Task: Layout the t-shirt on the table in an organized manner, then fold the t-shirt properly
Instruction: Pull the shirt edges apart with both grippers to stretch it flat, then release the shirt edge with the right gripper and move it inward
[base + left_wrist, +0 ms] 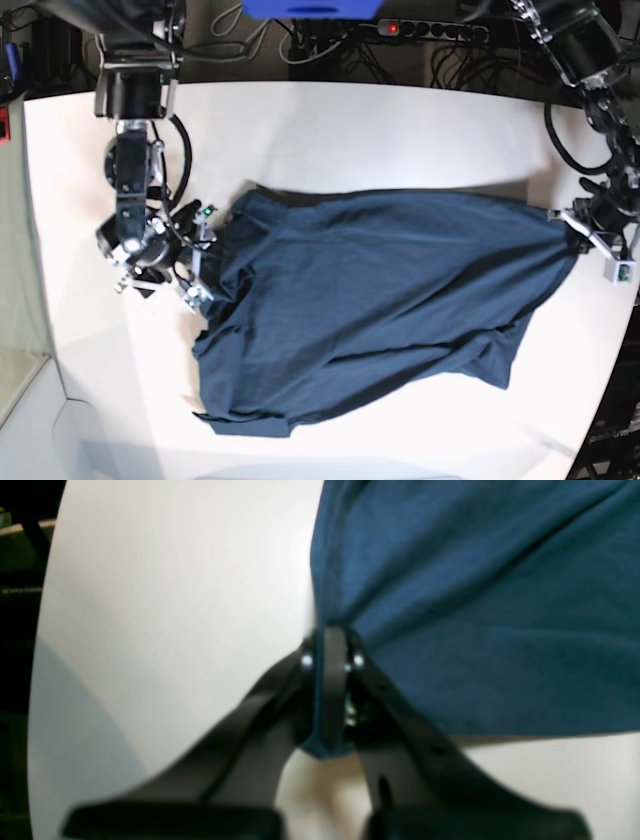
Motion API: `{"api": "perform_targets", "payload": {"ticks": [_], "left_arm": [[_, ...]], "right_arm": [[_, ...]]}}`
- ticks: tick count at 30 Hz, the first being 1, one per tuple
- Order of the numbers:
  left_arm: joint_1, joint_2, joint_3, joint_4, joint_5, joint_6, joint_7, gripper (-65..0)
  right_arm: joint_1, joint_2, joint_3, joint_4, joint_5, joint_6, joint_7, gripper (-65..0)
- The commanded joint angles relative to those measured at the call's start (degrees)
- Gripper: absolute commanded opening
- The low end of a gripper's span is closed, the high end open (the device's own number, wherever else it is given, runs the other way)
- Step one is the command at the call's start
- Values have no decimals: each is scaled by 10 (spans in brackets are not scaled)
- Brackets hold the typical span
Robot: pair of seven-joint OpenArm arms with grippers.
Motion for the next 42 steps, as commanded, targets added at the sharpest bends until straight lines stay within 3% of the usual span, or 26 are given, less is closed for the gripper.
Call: {"api": "perform_targets", "payload": {"ticks": [1, 3, 5, 7, 10, 11, 18, 26, 28, 35, 42], "left_arm": [[-9, -11, -2, 8, -6, 1, -11, -648], [-9, -11, -3, 8, -6, 1, -11, -648], [-9, -10, -3, 11, -6, 1, -10, -648], [-9, -10, -3, 11, -6, 1, -10, -648], [-9, -11, -3, 11, -6, 1, -10, -648], [-9, -12, -3, 11, -6, 1, -10, -648], [-9, -10, -3, 19, -10, 1, -9, -648], [-8, 14, -3, 89, -10, 1, -4, -648], [-8, 21, -3, 100, -10, 1, -3, -648], [7, 21, -3, 113, -10, 1, -3, -648], [45, 21, -2, 131, -10, 0, -3, -648]], "right_arm": [[19, 3, 1, -4, 1, -3, 16, -222], [25, 4, 1, -28, 1, -3, 36, -223], [22, 10, 0, -43, 1, -3, 53, -272], [19, 10, -2, -47, 2, -3, 58, -381], [6, 10, 1, -44, 2, -3, 57, -620], [1, 9, 1, -42, 2, -3, 55, -650], [-85, 26, 2, 100, 1, -3, 51, -650], [-138, 32, 1, 300, -4, -3, -76, -650], [-149, 53, 1, 331, -3, -3, -116, -650], [-217, 97, -2, 365, -3, -3, -181, -650], [-297, 95, -15, 390, -2, -3, -257, -650]]}}
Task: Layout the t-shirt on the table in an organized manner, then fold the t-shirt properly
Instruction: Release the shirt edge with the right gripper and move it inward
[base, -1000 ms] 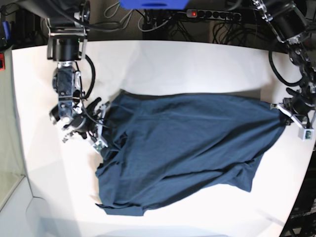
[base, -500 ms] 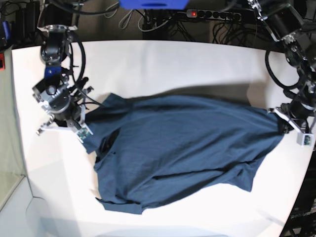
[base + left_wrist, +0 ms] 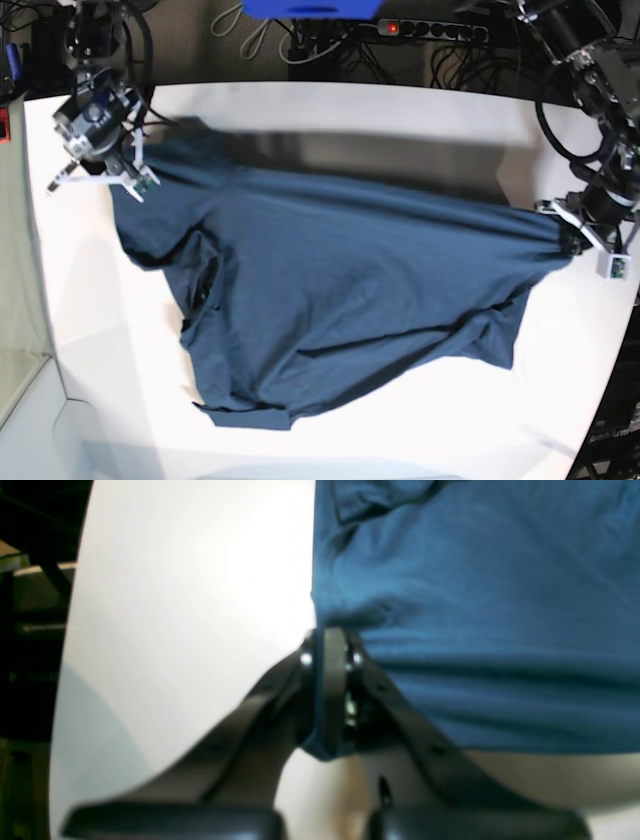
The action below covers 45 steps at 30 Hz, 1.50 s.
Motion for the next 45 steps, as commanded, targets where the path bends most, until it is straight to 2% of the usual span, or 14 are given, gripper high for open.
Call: {"api": "perform_targets", "payload": {"ticks": [1, 5, 8, 13, 18, 21, 23, 26, 29, 32, 34, 37, 40, 45], "left_arm": [[2, -11, -3, 11, -1, 3, -14, -648], [28, -10, -3, 11, -1, 3, -19, -648], [44, -10, -3, 10, -1, 3, -20, -648], [67, -10, -3, 4, -1, 3, -20, -648], [94, -11, -3, 3, 0, 3, -21, -646], [108, -11, -3, 3, 0, 3, -21, -644], [119, -11, -3, 2, 0, 3, -21, -640], [127, -12, -3, -11, 3, 3, -20, -563], [127, -13, -4, -36, 3, 3, -20, -467], [127, -13, -4, -54, 3, 3, -21, -412], [127, -12, -4, -63, 3, 3, -22, -411], [127, -11, -4, -66, 1, 3, -22, -411], [125, -11, -4, -66, 2, 3, -22, -412], [122, -10, -4, -66, 3, 4, -52, -412]], "right_arm": [[-15, 6, -8, 13, -9, -3, -6, -650], [-63, 5, -34, 13, -9, -3, -2, -650], [-82, -16, -42, 13, -9, -3, -1, -650], [-87, -36, -41, 12, -10, -3, -2, -650], [-88, -38, -40, 10, -10, -3, -5, -642], [-99, -37, -40, 13, -10, -3, -2, -556], [-108, -37, -40, 13, -10, -3, -2, -468], [-119, -35, -40, 14, -10, -3, -2, -345], [-120, -34, -11, 20, -11, -3, -1, -269], [-105, -34, 47, 24, -11, -3, 0, -252], [-81, -34, 78, 25, -11, -3, 0, -252], [-38, -38, 86, 25, -10, -3, 0, -250], [14, -56, 36, 24, -10, -3, 0, -249], [92, -114, -42, 21, -10, -3, 0, -248]]}}
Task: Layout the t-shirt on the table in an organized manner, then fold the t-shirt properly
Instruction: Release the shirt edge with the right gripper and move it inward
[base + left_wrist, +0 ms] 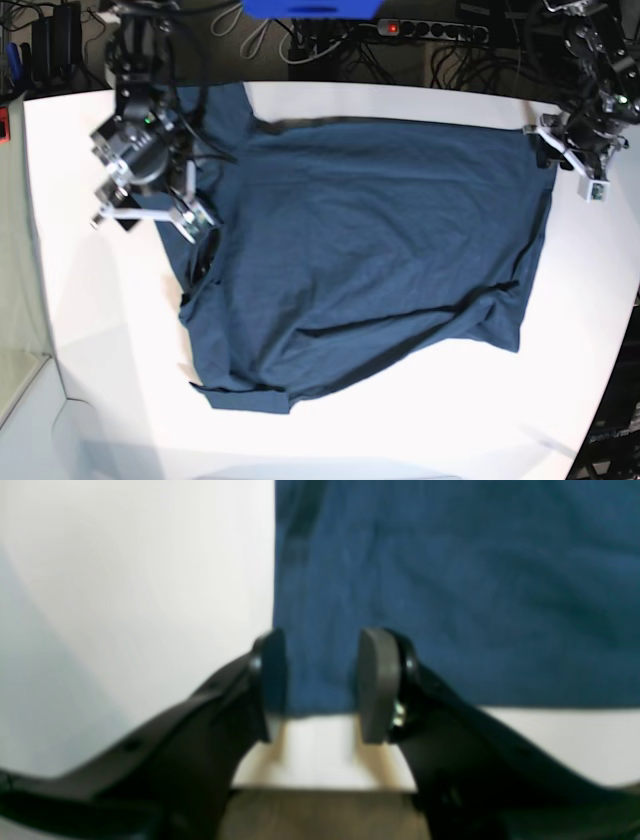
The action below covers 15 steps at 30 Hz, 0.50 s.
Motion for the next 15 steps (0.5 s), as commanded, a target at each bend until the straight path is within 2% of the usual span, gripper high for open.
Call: {"api": "perform_targets", "payload": {"ticks": [1, 4, 7, 11, 15], "left_arm": [[-3, -9, -3, 8, -8, 3, -14, -412], [-7, -9, -1, 5, -9, 3, -21, -412], [-23, -9, 1, -28, -6, 3, -21, -414], [-35, -4, -1, -86, -6, 3, -22, -486], [-48, -5, 2, -126, -5, 3, -22, -498]], "right_arm": [[15, -9, -2, 8, -8, -3, -2, -247], [41, -39, -4, -4, -7, -3, -2, -246], [58, -56, -4, -34, -7, -3, -2, -246], [60, -72, -4, -65, -6, -3, 3, -246], [59, -82, -4, -97, -7, -3, 69, -246]]}}
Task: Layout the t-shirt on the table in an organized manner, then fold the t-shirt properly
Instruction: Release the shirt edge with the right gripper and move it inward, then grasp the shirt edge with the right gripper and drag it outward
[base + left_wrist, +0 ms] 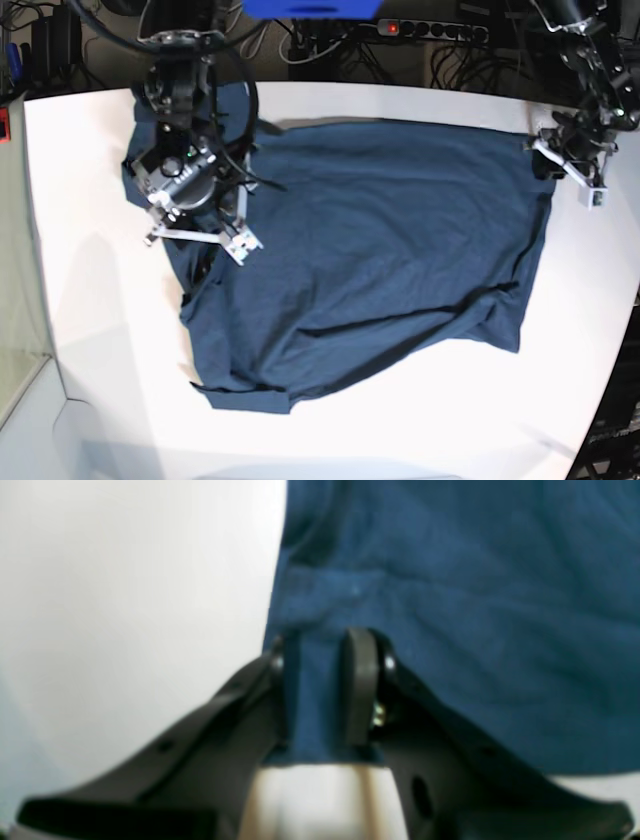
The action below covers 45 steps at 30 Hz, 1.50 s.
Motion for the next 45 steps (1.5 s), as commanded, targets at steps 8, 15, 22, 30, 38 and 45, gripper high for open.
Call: {"api": "perform_targets", "payload": {"ticks": [8, 15, 22, 30, 38, 45], "left_arm": [[-12, 0, 3, -51, 61, 2, -19, -643], [-16, 7, 1, -79, 87, 1, -23, -648], [-16, 7, 2, -81, 88, 1, -45, -648], [-13, 7, 2, -81, 88, 1, -47, -648], [-13, 3, 2, -83, 89, 1, -48, -648], [-15, 2, 2, -114, 89, 1, -51, -648]], "right_arm": [[35, -3, 4, -71, -2, -3, 39, -246], [62, 0, 4, -93, -3, -3, 39, -246], [76, 15, 28, -110, -3, -3, 54, -246], [82, 16, 103, -164, -3, -3, 116, -252], [96, 58, 116, -166, -2, -3, 139, -597], [135, 95, 204, -182, -1, -3, 138, -648]]}}
